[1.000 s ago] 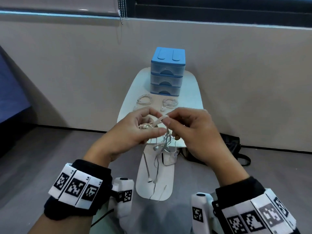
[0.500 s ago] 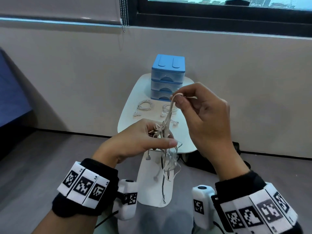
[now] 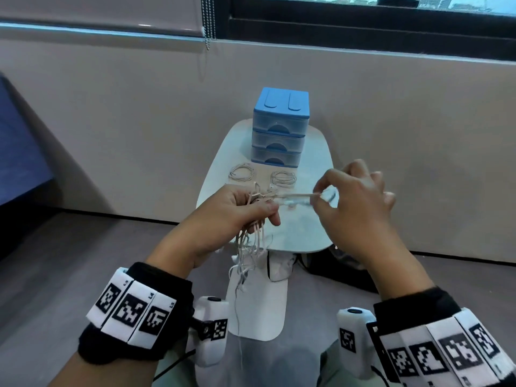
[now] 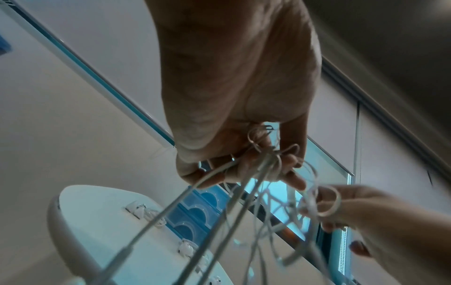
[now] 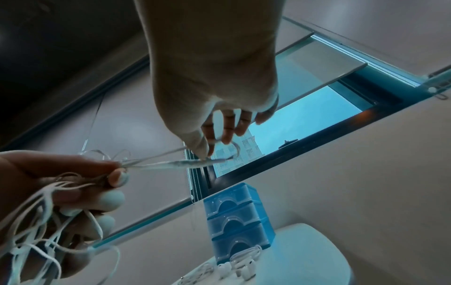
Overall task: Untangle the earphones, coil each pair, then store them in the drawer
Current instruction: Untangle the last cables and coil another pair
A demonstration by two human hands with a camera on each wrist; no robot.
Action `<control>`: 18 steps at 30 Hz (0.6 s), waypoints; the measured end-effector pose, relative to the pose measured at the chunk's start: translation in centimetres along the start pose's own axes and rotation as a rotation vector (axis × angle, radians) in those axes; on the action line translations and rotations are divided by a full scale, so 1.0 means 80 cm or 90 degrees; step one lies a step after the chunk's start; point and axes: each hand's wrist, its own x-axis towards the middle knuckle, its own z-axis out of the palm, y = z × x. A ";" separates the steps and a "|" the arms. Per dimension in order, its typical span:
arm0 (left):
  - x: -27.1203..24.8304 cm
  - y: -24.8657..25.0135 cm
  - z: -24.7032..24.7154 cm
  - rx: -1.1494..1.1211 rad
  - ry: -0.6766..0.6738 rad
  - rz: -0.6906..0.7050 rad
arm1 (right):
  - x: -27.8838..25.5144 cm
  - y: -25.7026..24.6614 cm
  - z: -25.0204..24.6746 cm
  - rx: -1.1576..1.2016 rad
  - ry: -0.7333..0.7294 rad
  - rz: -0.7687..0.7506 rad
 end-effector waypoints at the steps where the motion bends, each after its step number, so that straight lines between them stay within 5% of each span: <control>1: 0.000 0.000 0.002 0.000 0.003 -0.006 | -0.003 -0.002 -0.002 0.034 -0.067 -0.011; 3: -0.001 -0.002 0.008 -0.008 0.028 -0.025 | -0.009 -0.010 -0.011 0.187 -0.115 -0.078; 5: -0.001 -0.005 0.013 -0.015 0.040 -0.035 | -0.015 -0.021 -0.021 0.320 -0.056 -0.167; 8: -0.002 -0.004 0.016 -0.037 0.024 -0.034 | -0.017 -0.031 -0.024 0.392 -0.108 -0.218; 12: 0.002 -0.001 0.013 -0.095 0.049 -0.077 | -0.021 -0.031 -0.016 0.400 -0.063 -0.229; 18: 0.005 -0.002 0.015 -0.157 0.069 -0.087 | -0.004 -0.027 0.011 0.208 -0.032 -0.278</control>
